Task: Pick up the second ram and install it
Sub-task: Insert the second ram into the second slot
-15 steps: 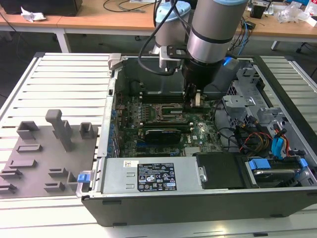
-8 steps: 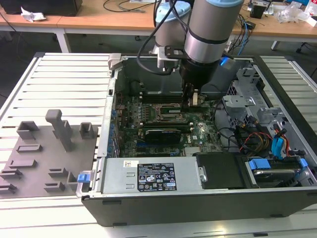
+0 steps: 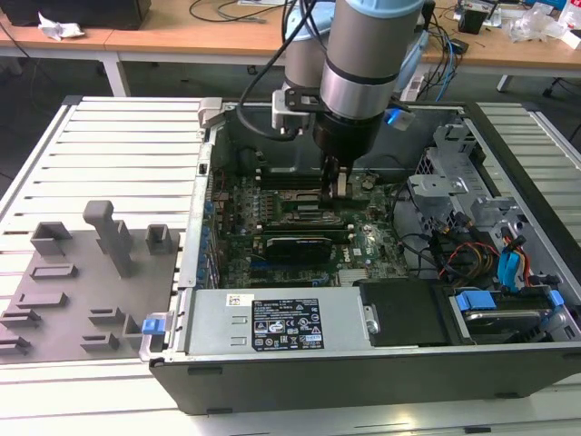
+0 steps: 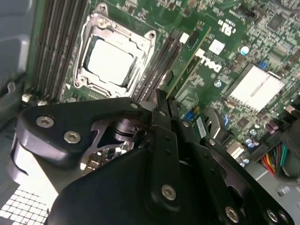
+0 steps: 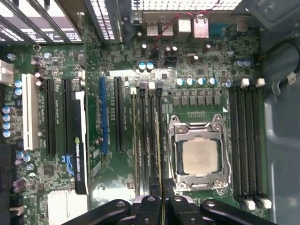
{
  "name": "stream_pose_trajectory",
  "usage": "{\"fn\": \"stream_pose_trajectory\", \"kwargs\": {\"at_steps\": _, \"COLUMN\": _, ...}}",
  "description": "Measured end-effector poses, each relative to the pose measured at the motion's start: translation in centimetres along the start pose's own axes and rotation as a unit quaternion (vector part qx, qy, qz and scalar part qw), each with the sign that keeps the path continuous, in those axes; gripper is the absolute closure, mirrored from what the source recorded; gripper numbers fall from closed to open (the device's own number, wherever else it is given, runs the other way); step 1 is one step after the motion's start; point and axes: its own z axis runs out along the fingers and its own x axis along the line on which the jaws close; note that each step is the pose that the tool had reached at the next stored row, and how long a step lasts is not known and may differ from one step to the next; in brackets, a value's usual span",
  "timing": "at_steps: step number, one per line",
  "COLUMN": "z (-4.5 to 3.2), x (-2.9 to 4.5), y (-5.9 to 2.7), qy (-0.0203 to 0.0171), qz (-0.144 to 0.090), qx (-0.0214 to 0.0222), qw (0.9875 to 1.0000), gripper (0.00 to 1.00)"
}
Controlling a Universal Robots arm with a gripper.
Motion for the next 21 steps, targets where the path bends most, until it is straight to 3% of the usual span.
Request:
{"fn": "stream_pose_trajectory", "kwargs": {"at_steps": 3, "z": 0.2, "x": 0.02, "y": 0.31, "qy": 0.0064, "qz": 0.0, "qx": 0.0004, "qw": 1.0, "gripper": 0.87}}
{"fn": "stream_pose_trajectory", "kwargs": {"at_steps": 13, "z": 1.39, "x": 0.1, "y": 0.69, "qy": 0.0066, "qz": 0.0, "qx": 0.0004, "qw": 1.0, "gripper": 0.87}}
{"fn": "stream_pose_trajectory", "kwargs": {"at_steps": 21, "z": 2.84, "x": 0.05, "y": 1.84, "qy": 0.0068, "qz": 0.0, "qx": 0.0004, "qw": 1.0, "gripper": 0.87}}
